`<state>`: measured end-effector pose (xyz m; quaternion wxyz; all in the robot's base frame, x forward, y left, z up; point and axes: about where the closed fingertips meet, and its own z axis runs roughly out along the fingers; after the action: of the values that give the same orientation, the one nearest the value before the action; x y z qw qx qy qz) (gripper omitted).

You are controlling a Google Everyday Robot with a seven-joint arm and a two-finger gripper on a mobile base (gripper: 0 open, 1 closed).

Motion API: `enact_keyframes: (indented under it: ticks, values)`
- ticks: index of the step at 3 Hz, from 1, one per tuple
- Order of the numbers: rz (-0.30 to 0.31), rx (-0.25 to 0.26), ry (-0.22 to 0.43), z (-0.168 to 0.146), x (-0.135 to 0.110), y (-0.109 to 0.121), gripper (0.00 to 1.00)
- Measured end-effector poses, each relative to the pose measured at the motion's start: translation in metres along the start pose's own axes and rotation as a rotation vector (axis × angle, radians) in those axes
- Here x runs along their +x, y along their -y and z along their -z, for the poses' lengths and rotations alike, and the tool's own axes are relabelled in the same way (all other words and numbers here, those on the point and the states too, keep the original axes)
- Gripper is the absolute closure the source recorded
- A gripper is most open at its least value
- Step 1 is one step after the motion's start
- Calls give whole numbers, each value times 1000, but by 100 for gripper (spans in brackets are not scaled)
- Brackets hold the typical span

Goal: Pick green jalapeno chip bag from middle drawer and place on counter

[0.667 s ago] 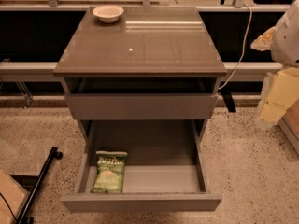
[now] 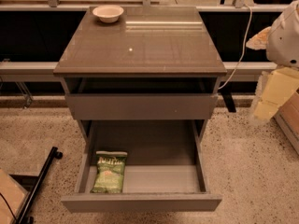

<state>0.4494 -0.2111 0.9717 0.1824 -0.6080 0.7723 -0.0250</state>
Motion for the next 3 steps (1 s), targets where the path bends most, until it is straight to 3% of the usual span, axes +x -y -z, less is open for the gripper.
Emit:
enact_keyframes:
  ticks: [1,2,3]
  values:
    - [0,-2,80,-25,-11,15,0]
    - [-15,-36,161,-61,-21,30,0]
    - [-23,-45,166,-67,-21,29,0]
